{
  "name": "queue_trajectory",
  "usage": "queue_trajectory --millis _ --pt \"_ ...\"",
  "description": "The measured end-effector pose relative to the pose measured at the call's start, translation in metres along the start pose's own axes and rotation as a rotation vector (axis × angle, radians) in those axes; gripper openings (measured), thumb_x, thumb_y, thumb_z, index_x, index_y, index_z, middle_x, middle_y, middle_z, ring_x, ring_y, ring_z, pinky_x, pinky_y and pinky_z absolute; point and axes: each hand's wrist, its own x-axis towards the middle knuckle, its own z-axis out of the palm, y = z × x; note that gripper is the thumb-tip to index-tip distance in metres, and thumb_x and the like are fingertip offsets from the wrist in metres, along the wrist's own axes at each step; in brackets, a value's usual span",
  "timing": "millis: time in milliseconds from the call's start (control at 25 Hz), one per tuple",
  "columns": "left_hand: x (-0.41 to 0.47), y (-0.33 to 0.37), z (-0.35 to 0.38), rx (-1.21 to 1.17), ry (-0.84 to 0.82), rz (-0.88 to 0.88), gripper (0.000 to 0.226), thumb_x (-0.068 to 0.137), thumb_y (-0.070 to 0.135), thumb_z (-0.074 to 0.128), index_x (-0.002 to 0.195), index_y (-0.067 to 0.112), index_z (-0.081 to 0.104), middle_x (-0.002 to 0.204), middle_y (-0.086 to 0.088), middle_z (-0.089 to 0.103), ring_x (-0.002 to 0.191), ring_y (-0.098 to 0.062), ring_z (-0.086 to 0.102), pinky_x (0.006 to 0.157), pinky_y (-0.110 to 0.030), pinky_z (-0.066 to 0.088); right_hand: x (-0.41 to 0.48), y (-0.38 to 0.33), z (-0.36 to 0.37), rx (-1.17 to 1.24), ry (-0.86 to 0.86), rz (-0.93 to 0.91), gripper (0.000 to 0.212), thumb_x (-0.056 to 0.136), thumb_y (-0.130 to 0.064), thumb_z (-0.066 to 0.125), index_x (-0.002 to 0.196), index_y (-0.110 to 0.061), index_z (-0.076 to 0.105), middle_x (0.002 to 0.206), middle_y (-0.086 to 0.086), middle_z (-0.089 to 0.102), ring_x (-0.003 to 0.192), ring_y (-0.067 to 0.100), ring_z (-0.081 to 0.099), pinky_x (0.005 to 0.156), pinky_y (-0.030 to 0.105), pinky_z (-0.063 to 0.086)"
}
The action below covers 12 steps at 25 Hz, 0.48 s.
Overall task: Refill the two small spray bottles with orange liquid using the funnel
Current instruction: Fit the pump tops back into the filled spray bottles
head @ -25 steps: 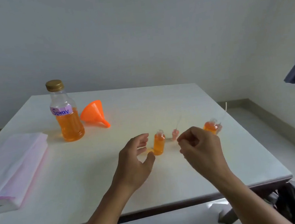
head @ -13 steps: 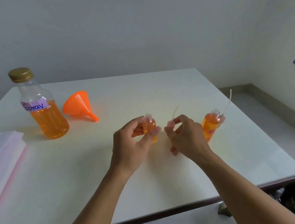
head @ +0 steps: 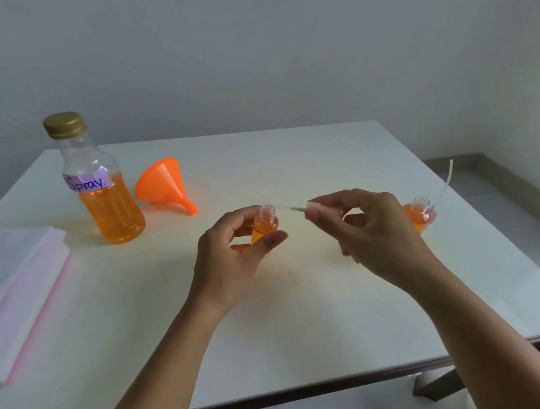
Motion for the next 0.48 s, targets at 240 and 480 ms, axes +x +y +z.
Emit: queue_trajectory --millis 240,480 --pt "-0.001 0.0 0.0 0.079 0.012 0.023 0.031 0.073 0.041 0.08 0.101 0.04 0.067 0.101 0.018 0.071 0.098 0.0 0.064 0.078 -0.02 0.055 0.005 -0.011 -0.015 0.035 0.14 -0.099 0.021 0.089 -0.037 0.073 0.099 -0.019 0.074 0.064 -0.009 0.071 0.047 0.01 0.065 0.05 0.017 0.049" --pt "-0.001 -0.004 0.001 0.126 0.007 0.051 0.043 0.072 0.047 0.078 0.11 0.029 0.069 0.105 0.015 0.069 0.097 -0.007 0.066 0.08 -0.021 0.057 0.003 -0.019 -0.03 0.045 0.151 -0.163 0.017 0.088 -0.029 0.076 0.096 -0.015 0.077 0.065 -0.002 0.074 0.051 0.013 0.067 0.054 0.018 0.052"
